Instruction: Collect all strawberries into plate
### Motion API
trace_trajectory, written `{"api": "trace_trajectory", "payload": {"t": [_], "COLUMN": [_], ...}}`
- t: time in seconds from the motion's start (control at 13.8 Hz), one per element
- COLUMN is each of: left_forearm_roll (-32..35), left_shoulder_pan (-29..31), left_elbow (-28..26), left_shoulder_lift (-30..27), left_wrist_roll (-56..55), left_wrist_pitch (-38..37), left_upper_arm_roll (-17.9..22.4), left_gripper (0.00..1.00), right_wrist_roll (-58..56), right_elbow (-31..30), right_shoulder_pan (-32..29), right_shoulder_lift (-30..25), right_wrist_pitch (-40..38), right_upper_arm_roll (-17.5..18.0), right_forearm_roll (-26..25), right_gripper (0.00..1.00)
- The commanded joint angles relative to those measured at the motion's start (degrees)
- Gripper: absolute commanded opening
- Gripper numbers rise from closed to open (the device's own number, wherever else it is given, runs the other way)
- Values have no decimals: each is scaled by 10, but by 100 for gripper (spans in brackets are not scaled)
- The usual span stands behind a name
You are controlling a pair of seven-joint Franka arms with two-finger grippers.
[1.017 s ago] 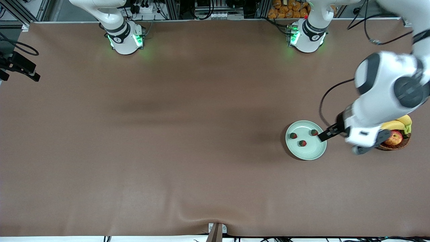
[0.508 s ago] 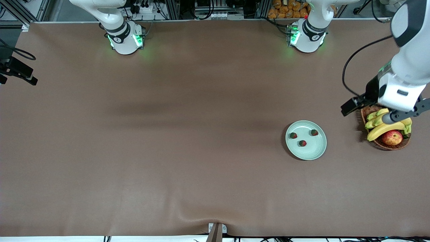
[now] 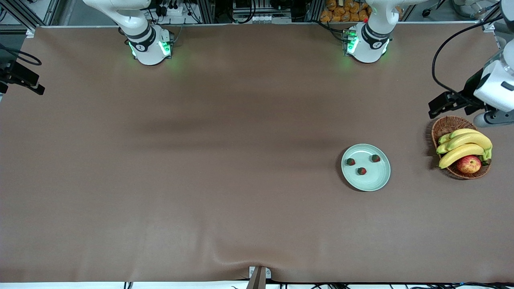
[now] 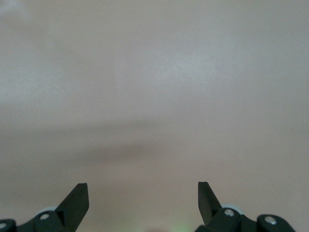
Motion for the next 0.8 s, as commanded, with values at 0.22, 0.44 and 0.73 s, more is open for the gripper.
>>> {"api": "trace_trajectory", "payload": {"t": [0.22, 0.44, 0.73], "left_forearm_roll": [-37, -36, -28], "left_shoulder_pan": [1, -2, -16], "left_elbow": [-5, -6, -2], "left_shoulder_lift": [-44, -56, -53], "left_wrist_roll": [20, 14, 16], "left_wrist_pitch": [-46, -62, -62], "left_upper_arm_roll": [2, 2, 3], "left_gripper": [100, 100, 100], "right_wrist_roll": [-1, -1, -1], "right_elbow": [18, 18, 18], "right_shoulder_pan": [-13, -14, -15], "right_shoulder_lift": [16, 16, 16], "right_wrist_pitch": [-12, -11, -12], "right_upper_arm_roll": [8, 8, 8], "right_forearm_roll": [-4, -4, -3], "right_gripper": [100, 100, 100]}}
